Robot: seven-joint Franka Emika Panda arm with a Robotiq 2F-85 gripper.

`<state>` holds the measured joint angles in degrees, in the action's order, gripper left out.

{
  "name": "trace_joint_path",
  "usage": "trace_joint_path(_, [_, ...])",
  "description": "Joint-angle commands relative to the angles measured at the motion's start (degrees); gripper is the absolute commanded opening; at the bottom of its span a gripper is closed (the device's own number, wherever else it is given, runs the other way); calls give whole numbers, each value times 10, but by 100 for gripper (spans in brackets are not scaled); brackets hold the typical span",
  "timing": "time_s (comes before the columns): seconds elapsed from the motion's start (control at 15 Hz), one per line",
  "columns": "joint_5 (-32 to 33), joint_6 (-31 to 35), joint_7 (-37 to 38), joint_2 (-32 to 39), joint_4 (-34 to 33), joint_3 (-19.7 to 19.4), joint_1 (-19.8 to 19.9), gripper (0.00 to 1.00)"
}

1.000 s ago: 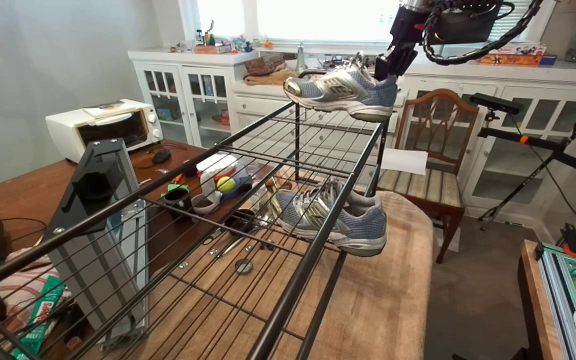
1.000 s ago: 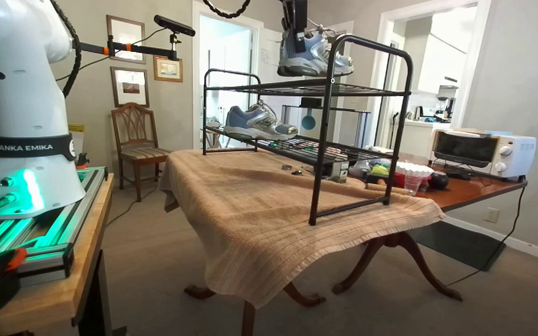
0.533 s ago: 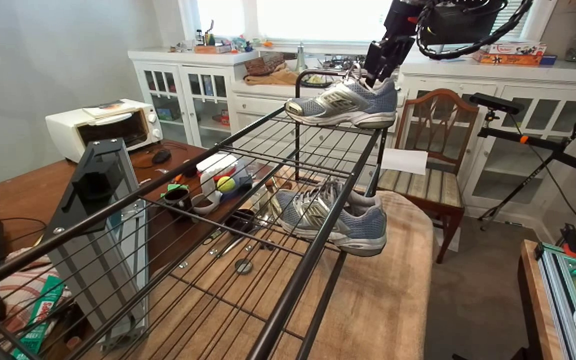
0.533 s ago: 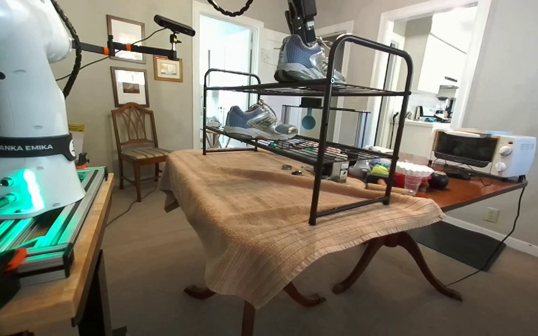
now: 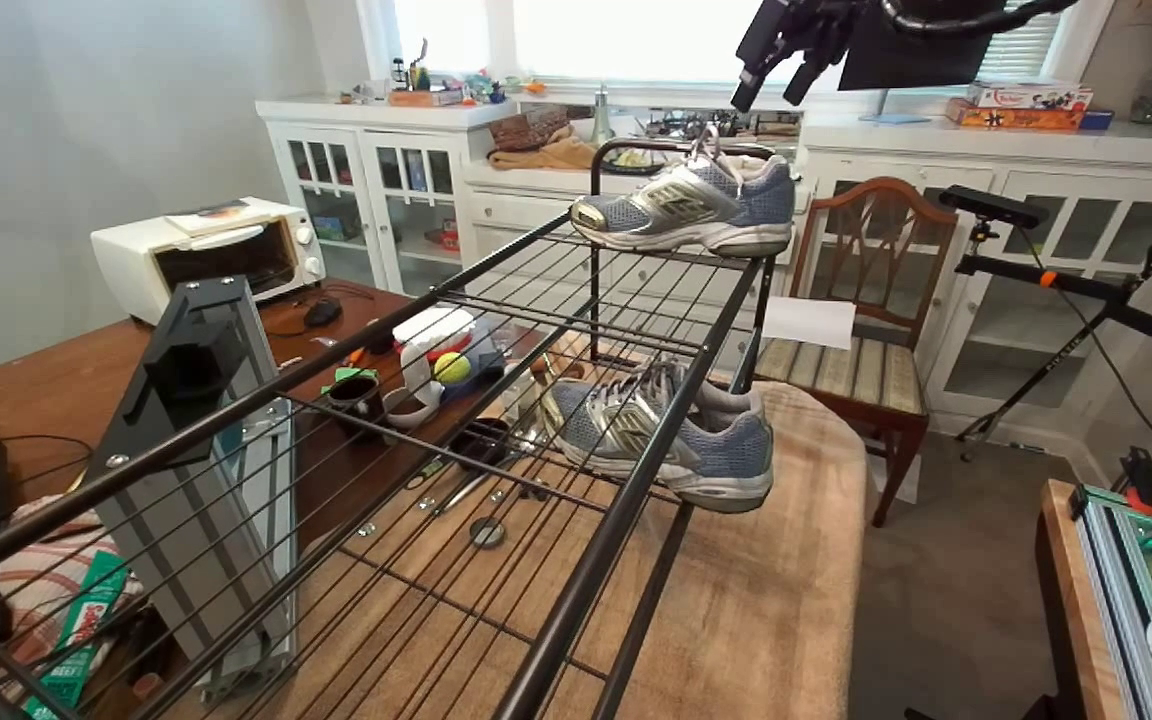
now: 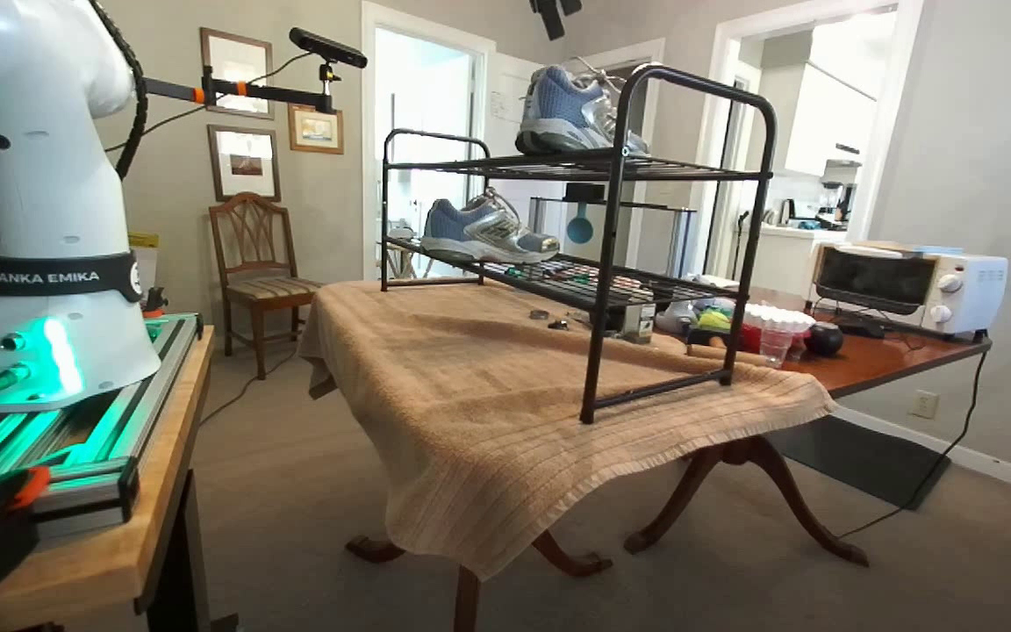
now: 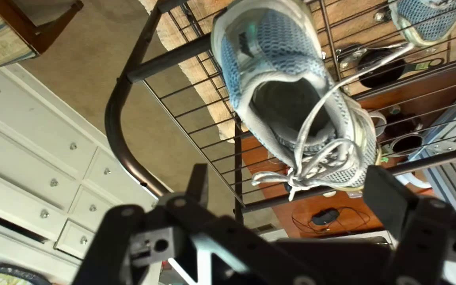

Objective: Move the right sneaker to the topmost shelf on the shoe rack.

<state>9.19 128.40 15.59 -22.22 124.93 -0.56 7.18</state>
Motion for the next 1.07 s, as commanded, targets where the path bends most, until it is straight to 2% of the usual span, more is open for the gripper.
trace_joint_path(0.0, [-5, -42, 9, -77, 45, 13, -2, 100])
trace_joint_path(0.6, [-45, -185, -15, -208, 117, 10, -11, 100])
trace_joint_path(0.8, [-41, -202, -9, -233, 134, 17, -7, 100])
trace_joint_path(0.87, [-36, -189, -11, -205, 110, 15, -4, 100])
trace_joint_path(1.0, [-36, -193, -11, -218, 120, 17, -4, 100])
